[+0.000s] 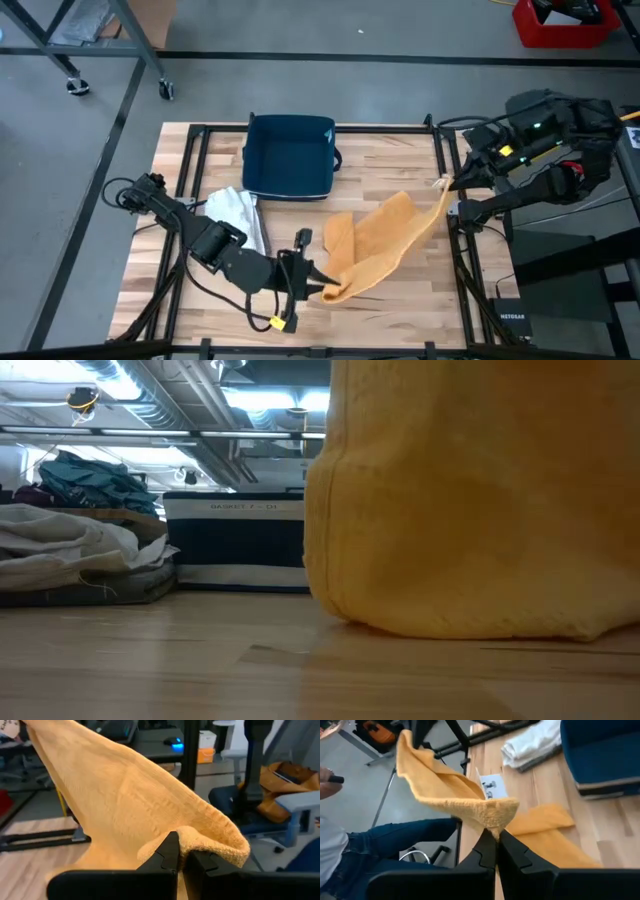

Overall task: Fold towel
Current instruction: Fold the yellow towel

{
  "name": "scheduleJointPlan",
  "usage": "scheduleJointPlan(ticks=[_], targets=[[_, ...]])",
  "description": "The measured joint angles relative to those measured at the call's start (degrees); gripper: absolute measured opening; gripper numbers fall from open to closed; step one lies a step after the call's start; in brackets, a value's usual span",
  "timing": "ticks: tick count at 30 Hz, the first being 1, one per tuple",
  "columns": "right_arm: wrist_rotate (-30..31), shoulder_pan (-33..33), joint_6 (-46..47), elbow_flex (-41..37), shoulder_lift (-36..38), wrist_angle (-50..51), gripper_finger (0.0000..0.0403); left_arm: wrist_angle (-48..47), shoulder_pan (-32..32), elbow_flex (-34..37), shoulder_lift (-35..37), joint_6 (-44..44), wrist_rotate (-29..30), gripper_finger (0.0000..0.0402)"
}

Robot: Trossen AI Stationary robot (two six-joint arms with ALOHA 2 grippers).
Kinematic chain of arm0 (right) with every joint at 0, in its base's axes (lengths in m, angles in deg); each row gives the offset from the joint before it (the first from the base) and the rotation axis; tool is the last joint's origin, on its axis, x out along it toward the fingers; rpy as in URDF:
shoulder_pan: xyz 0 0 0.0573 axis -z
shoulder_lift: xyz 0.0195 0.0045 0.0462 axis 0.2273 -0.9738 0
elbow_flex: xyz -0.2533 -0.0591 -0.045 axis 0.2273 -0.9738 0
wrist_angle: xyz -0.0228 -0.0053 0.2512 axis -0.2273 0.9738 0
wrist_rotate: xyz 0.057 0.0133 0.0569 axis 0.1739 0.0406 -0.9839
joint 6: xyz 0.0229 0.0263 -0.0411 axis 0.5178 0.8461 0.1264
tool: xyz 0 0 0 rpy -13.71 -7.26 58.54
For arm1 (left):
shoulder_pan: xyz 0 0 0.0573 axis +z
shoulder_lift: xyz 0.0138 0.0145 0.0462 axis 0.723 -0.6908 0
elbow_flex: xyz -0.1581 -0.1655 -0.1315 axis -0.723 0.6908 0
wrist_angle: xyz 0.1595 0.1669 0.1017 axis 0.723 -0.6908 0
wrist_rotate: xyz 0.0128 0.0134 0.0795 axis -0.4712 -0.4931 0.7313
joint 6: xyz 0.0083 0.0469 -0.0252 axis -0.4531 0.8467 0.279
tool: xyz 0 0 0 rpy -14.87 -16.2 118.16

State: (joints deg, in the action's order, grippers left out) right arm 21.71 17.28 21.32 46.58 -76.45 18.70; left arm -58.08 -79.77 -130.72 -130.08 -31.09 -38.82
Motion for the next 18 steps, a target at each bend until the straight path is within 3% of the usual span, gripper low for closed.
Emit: scheduleJointPlan(ticks=[12,14,18], targets=[[-5.07,-0.04,1.31,-14.44,3.21,0.08,0.0004,1.11,-3.52,0.04,-0.57,0.23,-2.27,0.0],[-4.88,-0.04,0.59,-15.74,3.5,-0.28,0.0004,2.3,-3.51,0.04,-0.57,2.18,0.94,0.0],[-3.56,-0.04,-5.49,-16.74,3.5,-4.5,0.0004,4.12,-2.94,0.04,-0.55,7.32,13.05,0.0]])
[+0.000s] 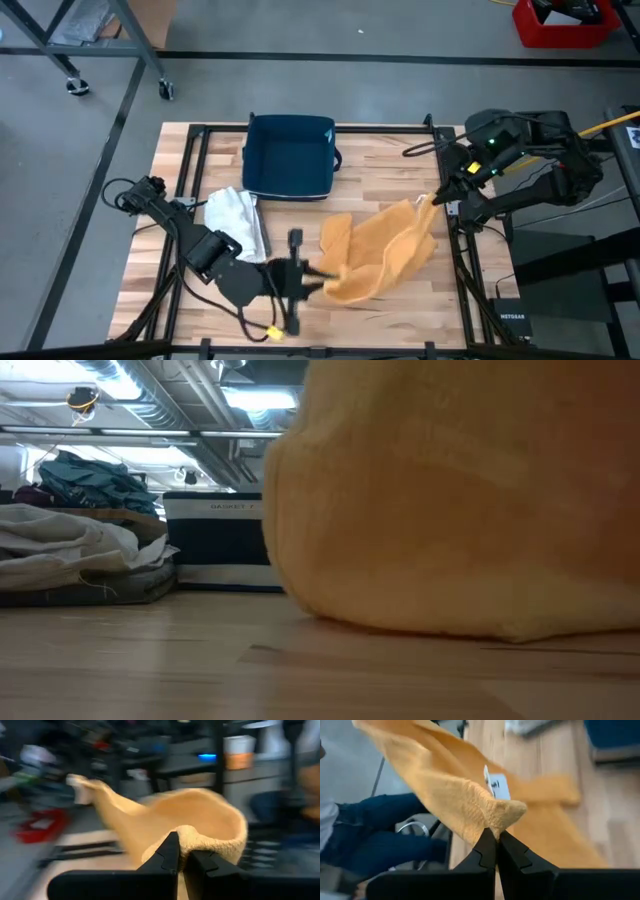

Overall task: Fold towel
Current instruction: Fold the yellow towel

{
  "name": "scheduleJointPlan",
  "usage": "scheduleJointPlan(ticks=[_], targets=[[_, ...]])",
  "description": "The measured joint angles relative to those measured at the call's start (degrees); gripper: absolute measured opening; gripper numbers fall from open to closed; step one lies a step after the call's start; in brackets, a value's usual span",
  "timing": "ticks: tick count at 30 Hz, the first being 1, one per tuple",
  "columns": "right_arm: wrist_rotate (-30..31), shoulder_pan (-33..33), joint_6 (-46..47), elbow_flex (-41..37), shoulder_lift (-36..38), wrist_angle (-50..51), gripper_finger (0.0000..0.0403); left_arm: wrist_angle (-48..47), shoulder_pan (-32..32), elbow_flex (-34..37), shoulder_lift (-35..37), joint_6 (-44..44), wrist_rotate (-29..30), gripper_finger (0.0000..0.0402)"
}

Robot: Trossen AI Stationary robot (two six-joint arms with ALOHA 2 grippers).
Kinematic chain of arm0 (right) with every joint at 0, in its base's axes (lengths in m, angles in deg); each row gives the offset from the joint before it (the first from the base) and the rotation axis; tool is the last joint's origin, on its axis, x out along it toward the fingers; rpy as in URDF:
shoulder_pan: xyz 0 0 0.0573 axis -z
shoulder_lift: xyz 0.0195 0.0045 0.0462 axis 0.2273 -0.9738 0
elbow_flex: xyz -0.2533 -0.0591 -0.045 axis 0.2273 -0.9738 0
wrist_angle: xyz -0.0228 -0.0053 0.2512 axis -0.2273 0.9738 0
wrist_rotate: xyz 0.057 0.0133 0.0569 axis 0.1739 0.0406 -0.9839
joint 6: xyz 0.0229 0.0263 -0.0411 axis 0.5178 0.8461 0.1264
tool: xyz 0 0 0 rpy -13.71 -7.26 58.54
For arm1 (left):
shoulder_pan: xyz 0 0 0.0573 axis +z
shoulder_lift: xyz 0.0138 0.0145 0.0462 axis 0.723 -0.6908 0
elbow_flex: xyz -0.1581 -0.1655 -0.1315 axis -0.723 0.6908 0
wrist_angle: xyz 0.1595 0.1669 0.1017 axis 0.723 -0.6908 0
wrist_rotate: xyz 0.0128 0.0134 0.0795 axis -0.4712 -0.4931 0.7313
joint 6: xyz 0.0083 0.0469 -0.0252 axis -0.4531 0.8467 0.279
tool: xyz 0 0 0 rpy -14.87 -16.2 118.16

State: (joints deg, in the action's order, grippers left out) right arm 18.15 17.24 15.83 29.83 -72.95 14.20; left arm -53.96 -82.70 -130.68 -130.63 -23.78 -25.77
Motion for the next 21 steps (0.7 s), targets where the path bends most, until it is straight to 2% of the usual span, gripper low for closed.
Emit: scheduleJointPlan(ticks=[5,8,11,16,21], targets=[[1.94,0.0,-6.08,-0.02,0.46,-10.14,0.0004,7.07,1.98,0.0,0.02,12.0,13.34,0.0],[4.18,0.0,-8.87,0.03,0.91,-16.84,0.0004,14.2,3.38,0.0,0.02,22.66,21.77,0.0],[8.52,0.0,-12.35,0.01,1.17,-21.18,0.0004,21.21,4.66,0.0,0.68,35.05,27.19,0.0],[21.61,0.07,-16.59,-0.06,2.35,-30.35,0.0004,33.86,6.84,0.0,2.68,52.85,30.17,0.0],[31.26,0.07,-20.58,3.03,3.12,-39.56,0.0004,54.89,8.82,0.0,5.83,72.31,30.33,0.0]])
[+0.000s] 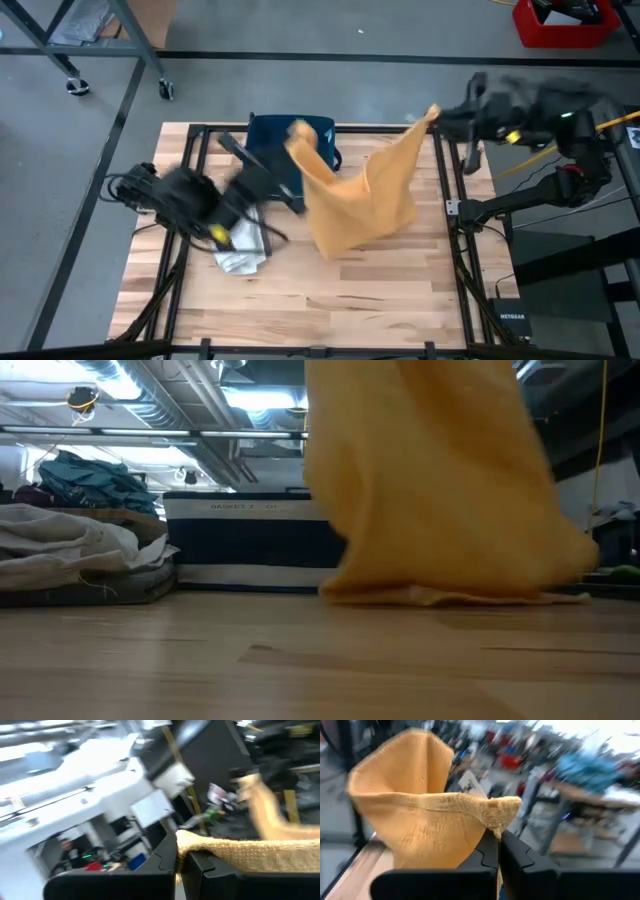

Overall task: Fold towel
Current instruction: Fold the yellow towel

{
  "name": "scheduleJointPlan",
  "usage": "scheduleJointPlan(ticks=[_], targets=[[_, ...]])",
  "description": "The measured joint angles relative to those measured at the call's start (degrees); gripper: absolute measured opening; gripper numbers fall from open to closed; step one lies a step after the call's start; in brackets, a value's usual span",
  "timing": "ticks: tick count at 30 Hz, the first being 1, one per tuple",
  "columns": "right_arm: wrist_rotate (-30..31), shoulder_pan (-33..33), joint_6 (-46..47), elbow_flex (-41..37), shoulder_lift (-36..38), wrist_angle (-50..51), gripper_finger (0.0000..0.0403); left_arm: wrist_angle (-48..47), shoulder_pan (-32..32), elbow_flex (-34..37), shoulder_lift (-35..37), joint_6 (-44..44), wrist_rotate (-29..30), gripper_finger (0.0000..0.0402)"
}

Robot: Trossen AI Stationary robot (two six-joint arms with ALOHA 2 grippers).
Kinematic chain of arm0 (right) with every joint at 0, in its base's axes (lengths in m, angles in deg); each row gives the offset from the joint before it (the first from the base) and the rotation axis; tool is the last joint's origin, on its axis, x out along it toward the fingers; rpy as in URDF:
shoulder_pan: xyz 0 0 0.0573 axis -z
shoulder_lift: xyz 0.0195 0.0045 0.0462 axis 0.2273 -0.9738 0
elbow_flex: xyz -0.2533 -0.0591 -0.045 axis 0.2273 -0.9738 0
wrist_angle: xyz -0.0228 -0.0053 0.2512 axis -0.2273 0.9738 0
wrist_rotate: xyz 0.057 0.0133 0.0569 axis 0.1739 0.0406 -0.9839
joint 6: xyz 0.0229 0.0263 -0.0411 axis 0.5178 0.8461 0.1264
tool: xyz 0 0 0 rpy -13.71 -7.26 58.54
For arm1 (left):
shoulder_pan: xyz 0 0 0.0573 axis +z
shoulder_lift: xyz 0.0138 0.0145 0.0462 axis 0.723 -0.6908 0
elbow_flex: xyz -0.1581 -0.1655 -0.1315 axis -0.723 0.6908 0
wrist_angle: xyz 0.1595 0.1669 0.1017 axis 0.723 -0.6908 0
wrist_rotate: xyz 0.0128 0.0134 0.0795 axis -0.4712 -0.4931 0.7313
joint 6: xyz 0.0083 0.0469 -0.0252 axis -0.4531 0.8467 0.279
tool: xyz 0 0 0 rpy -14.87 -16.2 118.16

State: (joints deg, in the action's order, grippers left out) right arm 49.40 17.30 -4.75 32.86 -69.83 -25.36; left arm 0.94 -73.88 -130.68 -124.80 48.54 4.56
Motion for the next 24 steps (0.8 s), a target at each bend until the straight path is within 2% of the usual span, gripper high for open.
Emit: scheduleJointPlan(ticks=[2,5,8,15,20,24], targets=[[2.69,0.0,-0.06,2.42,0.09,-1.36,0.0004,5.88,0.34,-0.05,1.79,5.13,0.1,0.0],[4.55,0.0,0.19,5.63,0.37,-1.58,0.0004,8.41,0.67,-0.09,4.8,6.34,0.01,0.0],[4.56,0.0,0.61,8.24,0.31,-3.09,0.0004,8.31,1.11,-0.09,6.85,2.39,-2.75,0.0],[4.5,0.0,1.0,11.56,-1.06,-10.59,0.0004,7.82,1.6,-1.23,8.79,-2.86,-14.9,0.0],[4.43,0.0,1.02,12.87,-2.57,-13.07,0.0004,5.52,2.28,-3.5,9.06,-6.3,-16.13,0.0],[2.1,0.0,3.86,13.27,-2.8,-12.45,0.0004,-2.39,2.0,-3.56,9.03,-12.16,-16.27,0.0]])
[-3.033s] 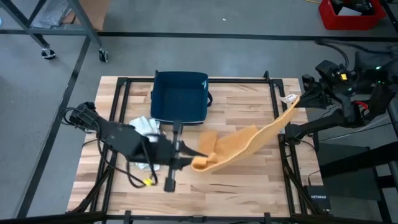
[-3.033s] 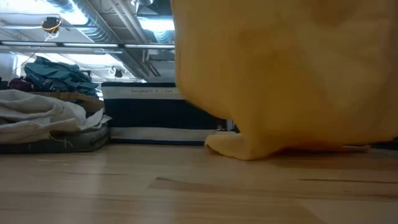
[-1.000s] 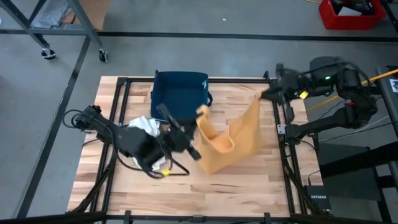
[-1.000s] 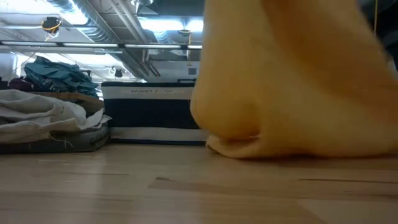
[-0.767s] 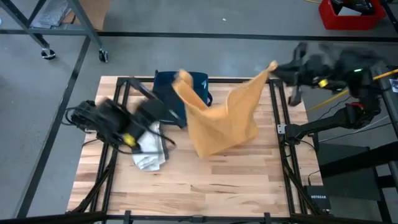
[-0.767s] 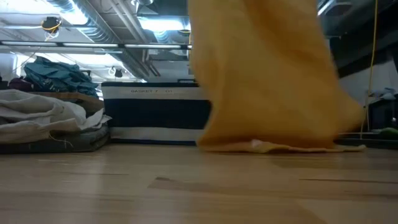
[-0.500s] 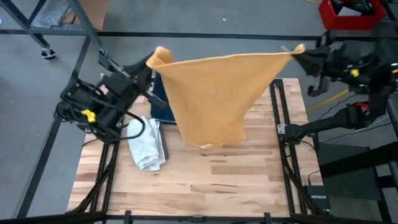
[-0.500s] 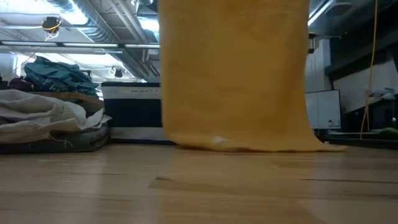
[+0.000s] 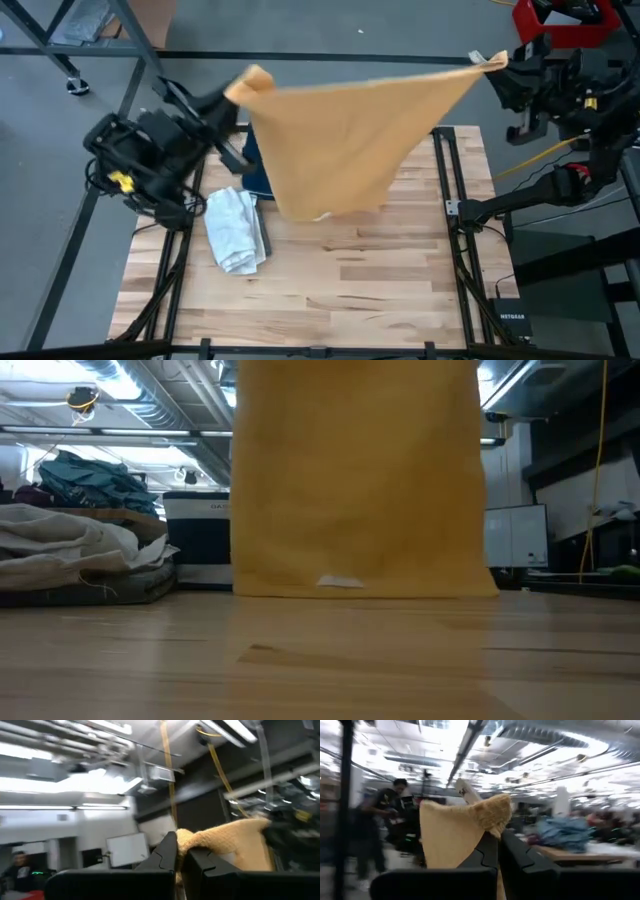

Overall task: Fold towel
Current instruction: Fold the yellow towel

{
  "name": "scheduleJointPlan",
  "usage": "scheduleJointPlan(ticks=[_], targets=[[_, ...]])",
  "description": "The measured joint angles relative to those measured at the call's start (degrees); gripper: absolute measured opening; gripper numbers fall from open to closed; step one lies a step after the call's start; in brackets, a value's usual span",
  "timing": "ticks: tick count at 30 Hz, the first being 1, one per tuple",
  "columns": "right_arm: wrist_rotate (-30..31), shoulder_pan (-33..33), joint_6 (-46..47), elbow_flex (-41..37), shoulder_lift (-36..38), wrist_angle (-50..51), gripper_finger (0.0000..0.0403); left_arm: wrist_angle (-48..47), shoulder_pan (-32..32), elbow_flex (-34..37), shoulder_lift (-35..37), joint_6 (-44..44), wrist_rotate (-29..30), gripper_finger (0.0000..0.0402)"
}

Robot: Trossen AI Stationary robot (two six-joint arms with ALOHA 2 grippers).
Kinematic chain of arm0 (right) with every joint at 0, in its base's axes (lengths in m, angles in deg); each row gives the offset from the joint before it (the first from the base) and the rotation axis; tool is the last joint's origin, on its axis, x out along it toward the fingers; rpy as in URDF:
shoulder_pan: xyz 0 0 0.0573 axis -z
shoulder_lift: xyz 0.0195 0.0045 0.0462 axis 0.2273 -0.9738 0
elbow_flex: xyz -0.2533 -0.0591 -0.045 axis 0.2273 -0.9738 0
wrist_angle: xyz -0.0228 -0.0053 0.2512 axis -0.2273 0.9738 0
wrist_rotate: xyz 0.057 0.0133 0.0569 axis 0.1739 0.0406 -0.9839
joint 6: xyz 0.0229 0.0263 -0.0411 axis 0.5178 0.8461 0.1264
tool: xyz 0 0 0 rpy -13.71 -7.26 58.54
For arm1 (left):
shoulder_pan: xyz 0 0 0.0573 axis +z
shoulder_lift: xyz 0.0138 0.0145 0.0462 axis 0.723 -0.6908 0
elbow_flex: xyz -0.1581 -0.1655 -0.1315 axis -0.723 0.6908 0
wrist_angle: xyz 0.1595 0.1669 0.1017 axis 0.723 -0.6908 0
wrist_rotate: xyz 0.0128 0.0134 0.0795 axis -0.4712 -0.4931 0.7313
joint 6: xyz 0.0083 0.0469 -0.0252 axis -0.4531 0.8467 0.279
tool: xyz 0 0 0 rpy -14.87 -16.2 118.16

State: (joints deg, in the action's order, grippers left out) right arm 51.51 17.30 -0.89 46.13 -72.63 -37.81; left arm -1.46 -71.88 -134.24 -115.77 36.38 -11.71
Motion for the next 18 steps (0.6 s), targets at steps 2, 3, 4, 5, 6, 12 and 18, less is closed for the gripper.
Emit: scheduleJointPlan(ticks=[2,3,4,5,6,12,18], targets=[[-3.49,0.0,2.9,0.02,-0.06,1.42,0.0004,-4.89,-0.96,0.0,-0.04,-2.89,0.01,0.0],[-5.46,0.0,4.1,0.02,-0.06,2.79,0.0004,-7.06,-1.59,0.0,-0.07,-4.52,0.18,0.0],[-7.07,0.0,5.24,0.02,-0.02,4.22,0.0004,-9.01,-2.31,0.0,-0.07,-6.55,0.44,0.0],[-8.36,0.0,6.33,0.02,0.06,5.66,0.0004,-10.47,-3.14,0.0,-0.07,-8.62,0.64,0.0],[-9.44,0.0,7.74,0.02,0.32,6.94,0.0004,-11.54,-4.06,0.0,-0.07,-10.57,0.68,0.0],[-13.37,0.0,16.68,0.0,2.83,15.49,0.0004,-19.49,-9.0,0.0,-0.41,-21.59,0.95,0.0],[-19.81,0.0,26.04,0.02,5.19,17.06,0.0004,-23.42,-11.18,0.02,-1.65,-27.03,1.09,0.0]])
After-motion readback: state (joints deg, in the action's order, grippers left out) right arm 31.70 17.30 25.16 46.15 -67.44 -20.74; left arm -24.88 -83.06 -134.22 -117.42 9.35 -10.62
